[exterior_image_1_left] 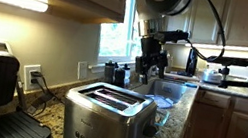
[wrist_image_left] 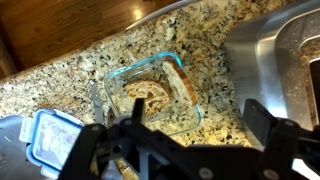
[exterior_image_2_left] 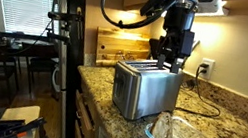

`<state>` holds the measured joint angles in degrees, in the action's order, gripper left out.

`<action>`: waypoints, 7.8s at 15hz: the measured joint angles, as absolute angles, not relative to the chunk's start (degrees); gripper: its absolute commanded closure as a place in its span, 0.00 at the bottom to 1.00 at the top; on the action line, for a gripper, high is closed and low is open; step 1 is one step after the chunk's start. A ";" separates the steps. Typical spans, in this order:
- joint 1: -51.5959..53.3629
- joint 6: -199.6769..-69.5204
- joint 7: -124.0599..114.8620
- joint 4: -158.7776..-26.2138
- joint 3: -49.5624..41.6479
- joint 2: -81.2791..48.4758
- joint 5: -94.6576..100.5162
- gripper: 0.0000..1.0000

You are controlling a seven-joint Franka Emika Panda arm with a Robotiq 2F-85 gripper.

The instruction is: Put one slice of bread in the toaster

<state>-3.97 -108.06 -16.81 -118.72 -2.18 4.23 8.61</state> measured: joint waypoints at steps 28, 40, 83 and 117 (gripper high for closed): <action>-4.02 -113.76 -18.64 -134.56 -0.36 19.20 8.39 0.00; -4.02 -113.71 -19.86 -139.35 -0.08 23.75 8.20 0.00; -7.02 -114.62 -18.14 -133.88 -3.64 10.40 8.26 0.00; -6.86 -110.66 -12.33 -122.57 -4.23 -3.66 5.82 0.00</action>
<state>-6.86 -110.66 -12.33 -122.57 -4.23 -3.66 5.82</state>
